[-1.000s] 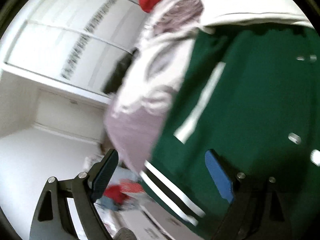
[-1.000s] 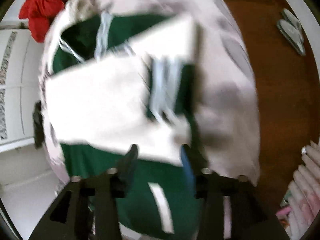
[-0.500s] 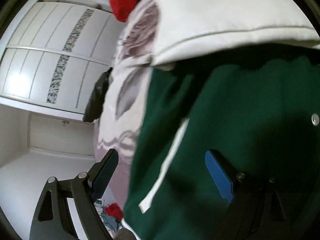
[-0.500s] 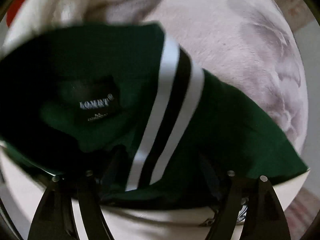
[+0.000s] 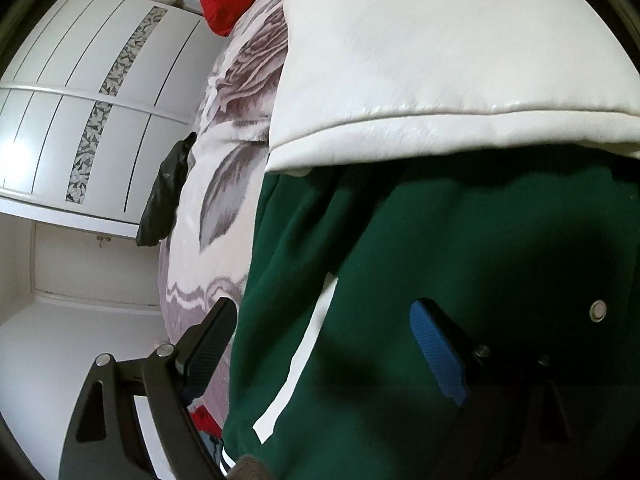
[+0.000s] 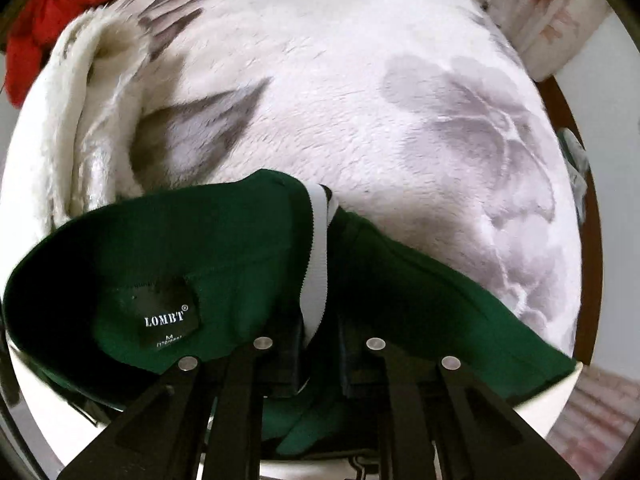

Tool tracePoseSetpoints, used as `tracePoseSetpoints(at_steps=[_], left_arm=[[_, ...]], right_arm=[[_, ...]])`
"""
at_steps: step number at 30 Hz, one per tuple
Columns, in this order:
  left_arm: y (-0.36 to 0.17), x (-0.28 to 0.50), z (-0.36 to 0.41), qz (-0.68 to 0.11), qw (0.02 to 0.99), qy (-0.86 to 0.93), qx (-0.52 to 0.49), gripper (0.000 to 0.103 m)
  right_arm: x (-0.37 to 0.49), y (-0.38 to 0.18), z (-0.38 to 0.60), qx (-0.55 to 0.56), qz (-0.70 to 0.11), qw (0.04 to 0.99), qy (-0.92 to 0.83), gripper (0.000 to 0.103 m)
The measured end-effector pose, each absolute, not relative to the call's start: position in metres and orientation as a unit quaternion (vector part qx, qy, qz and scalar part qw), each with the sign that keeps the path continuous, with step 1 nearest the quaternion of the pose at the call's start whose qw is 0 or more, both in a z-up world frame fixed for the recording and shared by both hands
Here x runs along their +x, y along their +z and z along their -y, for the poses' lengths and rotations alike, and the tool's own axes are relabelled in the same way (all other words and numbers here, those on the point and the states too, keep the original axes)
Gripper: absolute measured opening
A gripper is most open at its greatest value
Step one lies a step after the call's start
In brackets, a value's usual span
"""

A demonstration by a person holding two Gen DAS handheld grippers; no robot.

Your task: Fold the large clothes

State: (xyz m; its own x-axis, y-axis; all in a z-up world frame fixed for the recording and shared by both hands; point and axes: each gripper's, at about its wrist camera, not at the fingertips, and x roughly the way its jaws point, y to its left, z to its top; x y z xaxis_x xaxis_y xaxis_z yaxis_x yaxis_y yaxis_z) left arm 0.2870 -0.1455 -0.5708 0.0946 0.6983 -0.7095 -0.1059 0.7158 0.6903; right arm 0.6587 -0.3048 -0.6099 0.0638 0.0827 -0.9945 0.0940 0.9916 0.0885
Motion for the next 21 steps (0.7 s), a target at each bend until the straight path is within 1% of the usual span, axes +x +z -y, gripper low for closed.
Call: tracePoseSetpoints(at_steps=[3,4,5,6,10,12,14,16,20,21], left_arm=[[-0.558,0.275,0.139,-0.614,0.702,0.286,0.218,0.089],[-0.549,0.266,0.134,-0.616,0.705,0.29,0.2,0.089],[-0.543,0.259,0.129,-0.617,0.706,0.292,0.187,0.089],[-0.533,0.246,0.121,-0.62,0.709,0.294,0.164,0.089],[-0.507,0.184,0.087,-0.648,0.701,0.293,0.055,0.089],[-0.506,0.155,0.073,-0.669,0.682,0.294,0.007,0.089],[-0.51,0.128,0.064,-0.687,0.665,0.293,-0.034,0.089],[-0.519,0.101,0.061,-0.706,0.645,0.285,-0.061,0.089],[-0.533,0.073,0.065,-0.708,0.646,0.271,-0.091,0.089],[-0.539,0.068,0.066,-0.709,0.647,0.259,-0.109,0.089]], right_arm=[[0.643,-0.597,0.31,0.057,-0.707,0.702,0.064,0.037],[0.632,-0.584,0.317,0.065,-0.706,0.7,0.091,0.042],[0.618,-0.572,0.325,0.073,-0.704,0.698,0.111,0.049],[0.606,-0.561,0.332,0.076,-0.703,0.695,0.127,0.052],[0.515,-0.523,0.365,0.065,-0.715,0.675,0.168,0.054],[0.456,-0.518,0.372,0.073,-0.731,0.654,0.181,0.055],[0.376,-0.52,0.373,0.081,-0.759,0.617,0.193,0.055],[0.305,-0.544,0.365,0.102,-0.786,0.576,0.198,0.055],[0.168,-0.594,0.341,0.253,-0.84,0.444,0.182,0.055],[0.148,-0.604,0.336,0.275,-0.843,0.429,0.172,0.055]])
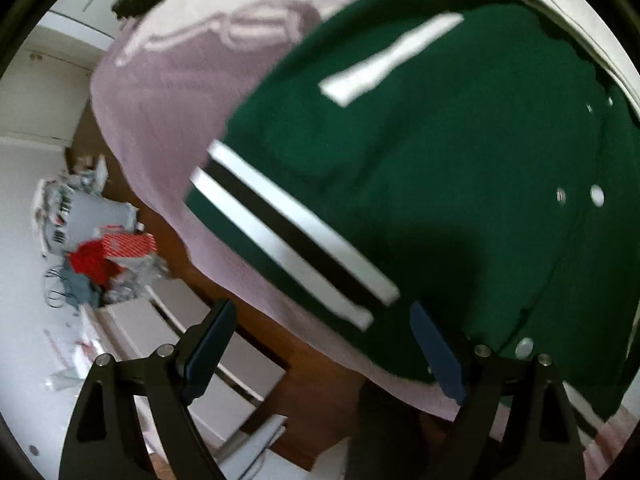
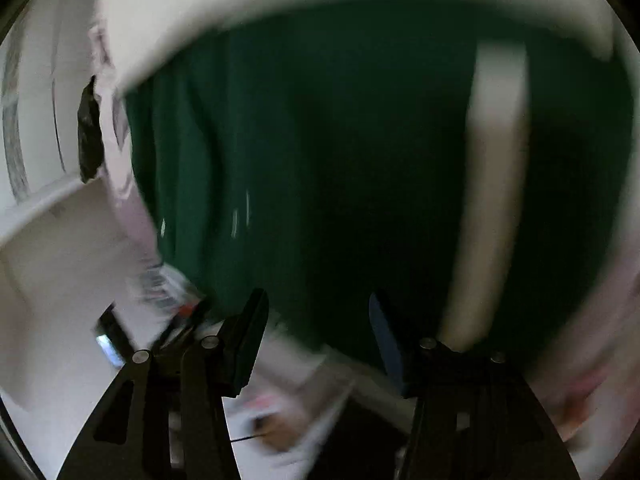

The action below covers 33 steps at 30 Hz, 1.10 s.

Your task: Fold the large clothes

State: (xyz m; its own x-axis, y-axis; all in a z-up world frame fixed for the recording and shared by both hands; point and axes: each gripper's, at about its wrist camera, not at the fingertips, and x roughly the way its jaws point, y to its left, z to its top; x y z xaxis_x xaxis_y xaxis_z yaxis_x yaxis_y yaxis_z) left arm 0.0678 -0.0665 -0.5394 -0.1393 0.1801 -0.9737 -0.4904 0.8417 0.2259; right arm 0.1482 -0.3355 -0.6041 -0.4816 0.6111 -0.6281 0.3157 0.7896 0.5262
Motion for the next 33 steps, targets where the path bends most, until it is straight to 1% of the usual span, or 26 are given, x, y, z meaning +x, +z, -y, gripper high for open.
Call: tracePoseSetpoints(at_steps=[2,6,8,10,11,12,13,14,15,16,17,18,19,21,22,25,27,29,31,32,33], left_arm=[[-0.548,0.057,0.062,-0.705,0.646,0.237,-0.172,0.088],[-0.557,0.035,0.054,-0.67,0.652,0.21,-0.288,0.088],[-0.562,0.028,0.047,-0.65,0.653,0.192,-0.339,0.087],[-0.565,0.023,0.041,-0.618,0.665,0.181,-0.379,0.086],[-0.567,0.022,0.039,-0.601,0.673,0.173,-0.395,0.072],[-0.57,0.023,0.037,-0.589,0.679,0.164,-0.407,0.05],[-0.573,0.024,0.037,-0.582,0.682,0.157,-0.414,0.041],[-0.574,0.024,0.038,-0.576,0.687,0.156,-0.415,0.038],[-0.573,0.024,0.042,-0.569,0.694,0.157,-0.412,0.032],[-0.572,0.022,0.043,-0.562,0.701,0.156,-0.41,0.028],[-0.57,0.018,0.044,-0.554,0.708,0.152,-0.411,0.019],[-0.568,0.014,0.047,-0.547,0.712,0.143,-0.416,0.009],[-0.569,0.01,0.049,-0.544,0.713,0.137,-0.42,0.004],[-0.567,0.003,0.05,-0.544,0.717,0.121,-0.418,0.004],[-0.569,0.002,0.055,-0.549,0.717,0.11,-0.415,0.004],[-0.572,-0.003,0.062,-0.563,0.714,0.088,-0.407,0.004],[-0.572,0.0,0.063,-0.568,0.714,0.078,-0.402,0.004],[-0.564,0.0,0.056,-0.571,0.717,0.068,-0.393,0.004],[-0.549,-0.002,0.047,-0.589,0.719,0.086,-0.358,0.008],[-0.545,-0.002,0.044,-0.595,0.719,0.09,-0.347,0.008],[-0.538,-0.002,0.04,-0.602,0.723,0.097,-0.326,0.009]], right_arm=[[0.099,-0.618,0.326,0.302,-0.846,0.416,0.145,0.055],[0.049,-0.628,0.325,0.347,-0.832,0.418,0.114,0.055],[0.04,-0.634,0.319,0.368,-0.829,0.408,0.103,0.055],[0.06,-0.641,0.317,0.389,-0.821,0.406,0.098,0.055],[0.055,-0.643,0.319,0.41,-0.809,0.411,0.092,0.055],[0.047,-0.646,0.317,0.427,-0.799,0.414,0.087,0.055],[0.044,-0.65,0.32,0.447,-0.787,0.419,0.076,0.055],[0.044,-0.655,0.321,0.465,-0.775,0.424,0.066,0.055],[0.041,-0.657,0.324,0.488,-0.757,0.431,0.057,0.055],[0.035,-0.659,0.325,0.506,-0.743,0.436,0.045,0.055],[0.026,-0.66,0.323,0.52,-0.73,0.443,0.033,0.053],[0.02,-0.658,0.325,0.524,-0.721,0.452,0.022,0.034],[0.017,-0.658,0.331,0.525,-0.718,0.457,0.02,0.029],[0.009,-0.65,0.328,0.51,-0.719,0.471,0.026,0.019],[0.007,-0.643,0.323,0.492,-0.726,0.479,0.035,0.016],[0.006,-0.632,0.306,0.429,-0.75,0.5,0.058,0.014],[0.01,-0.634,0.3,0.383,-0.769,0.507,0.071,0.014],[0.015,-0.643,0.297,0.332,-0.815,0.467,0.082,0.015],[0.013,-0.637,0.301,0.312,-0.839,0.439,0.078,0.015],[0.013,-0.628,0.303,0.304,-0.845,0.431,0.085,0.018],[0.019,-0.619,0.305,0.303,-0.845,0.429,0.098,0.028]])
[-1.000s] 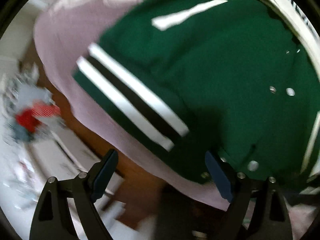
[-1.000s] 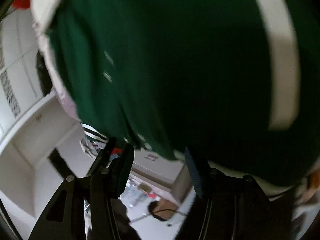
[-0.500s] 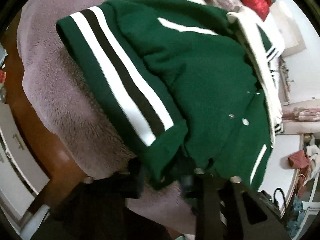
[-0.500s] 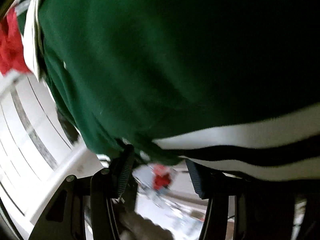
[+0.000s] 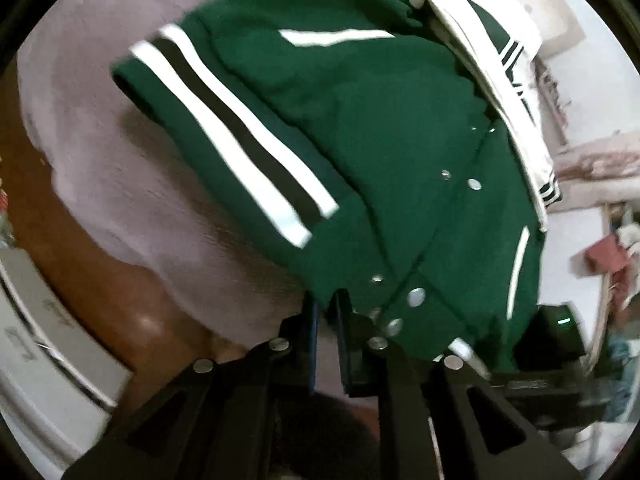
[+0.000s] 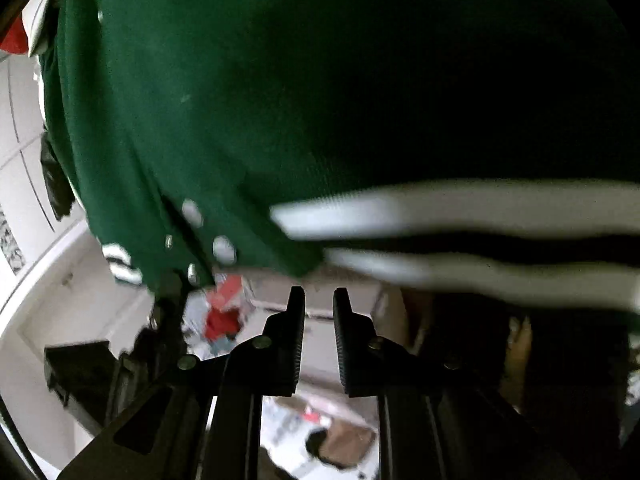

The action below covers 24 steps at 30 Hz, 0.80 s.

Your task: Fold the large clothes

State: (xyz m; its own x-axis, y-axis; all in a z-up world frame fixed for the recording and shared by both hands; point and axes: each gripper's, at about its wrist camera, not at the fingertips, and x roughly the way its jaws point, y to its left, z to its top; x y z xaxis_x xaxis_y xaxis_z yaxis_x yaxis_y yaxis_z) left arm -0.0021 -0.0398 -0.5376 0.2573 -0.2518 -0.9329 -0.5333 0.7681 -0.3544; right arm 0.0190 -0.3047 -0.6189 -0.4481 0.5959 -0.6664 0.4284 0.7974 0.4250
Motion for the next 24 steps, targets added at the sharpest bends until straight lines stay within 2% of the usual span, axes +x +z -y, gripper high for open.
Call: tracePoseSetpoints(at_steps=[1,2,3,4,5,6,10,17,24], left_arm=[[-0.53,-0.003,0.036,-0.605,0.729,0.112,-0.298,0.01],[-0.526,-0.004,0.034,-0.605,0.735,0.123,-0.279,0.017],[-0.521,-0.005,0.029,-0.606,0.741,0.138,-0.254,0.034],[-0.519,-0.005,0.023,-0.608,0.743,0.152,-0.235,0.047],[-0.52,-0.007,0.018,-0.606,0.745,0.161,-0.226,0.072],[-0.521,-0.008,0.011,-0.602,0.748,0.177,-0.216,0.079],[-0.525,-0.003,-0.019,-0.588,0.752,0.219,-0.202,0.08],[-0.529,0.016,-0.05,-0.583,0.747,0.264,-0.18,0.08],[-0.48,0.092,-0.054,-0.573,0.776,0.255,-0.072,0.08]], right_arm=[[0.022,-0.609,0.306,0.302,-0.842,0.432,0.114,0.034],[0.029,-0.595,0.304,0.295,-0.836,0.443,0.131,0.043],[0.034,-0.587,0.303,0.291,-0.83,0.454,0.139,0.045],[0.045,-0.58,0.3,0.292,-0.822,0.468,0.145,0.045],[0.057,-0.578,0.297,0.299,-0.812,0.478,0.149,0.045],[0.068,-0.58,0.294,0.305,-0.805,0.486,0.15,0.045],[0.129,-0.588,0.265,0.302,-0.772,0.54,0.144,0.045],[0.169,-0.612,0.204,0.172,-0.792,0.574,0.122,0.042],[0.176,-0.558,0.226,0.169,-0.781,0.583,0.148,0.044]])
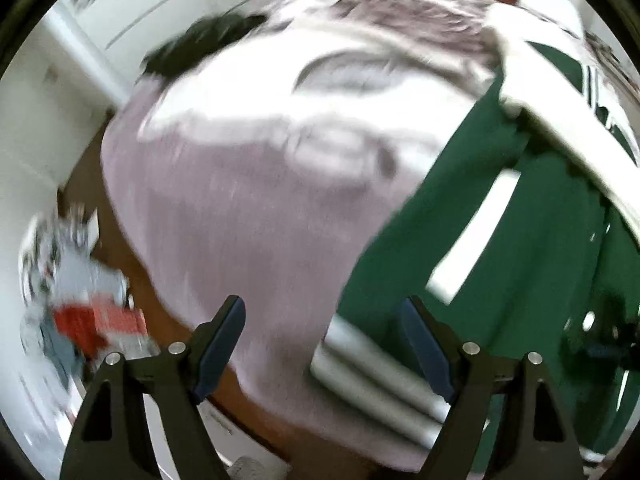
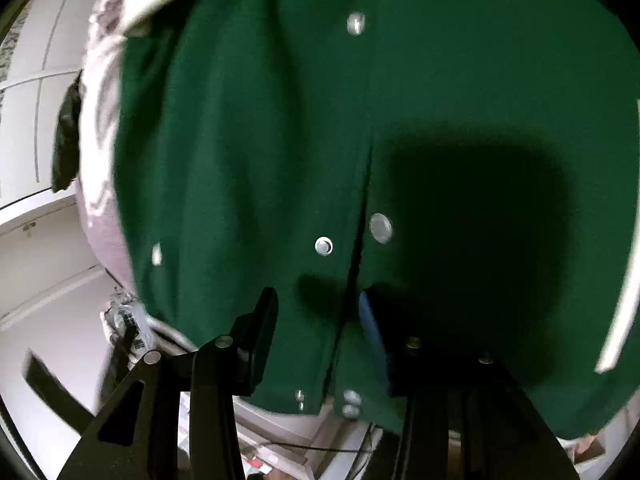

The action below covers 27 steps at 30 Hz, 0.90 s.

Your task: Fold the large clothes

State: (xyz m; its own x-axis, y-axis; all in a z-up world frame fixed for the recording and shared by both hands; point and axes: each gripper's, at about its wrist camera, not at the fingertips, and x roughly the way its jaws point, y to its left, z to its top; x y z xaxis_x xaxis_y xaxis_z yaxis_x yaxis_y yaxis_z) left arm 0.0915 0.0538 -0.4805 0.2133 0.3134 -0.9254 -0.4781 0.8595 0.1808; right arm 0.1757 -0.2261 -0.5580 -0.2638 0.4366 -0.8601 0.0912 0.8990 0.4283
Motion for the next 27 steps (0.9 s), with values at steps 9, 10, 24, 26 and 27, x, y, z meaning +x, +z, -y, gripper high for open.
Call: tracePoseSetpoints(at_steps=[9,10,24,26,27], left_arm=[[-0.555,0.284,0.0,-0.628,0.769,0.112,0.039,0.08],[-0.568,0.298,0.008,-0.629,0.766,0.113,0.07,0.08],[-0.555,0.312,-0.023,-0.586,0.782,0.149,0.149,0.103],[-0.538,0.292,-0.02,-0.572,0.788,0.157,0.163,0.103],[-0.528,0.279,-0.02,-0.562,0.791,0.169,0.169,0.103]], right_arm=[[0.249,-0.539,0.348,0.222,-0.733,0.639,0.071,0.045],[0.253,-0.541,0.363,0.226,-0.729,0.644,0.06,0.045],[0.272,-0.574,0.49,0.274,-0.727,0.63,-0.003,0.045],[0.263,-0.567,0.495,0.298,-0.725,0.621,0.02,0.045],[0.258,-0.566,0.495,0.313,-0.723,0.615,0.039,0.045]])
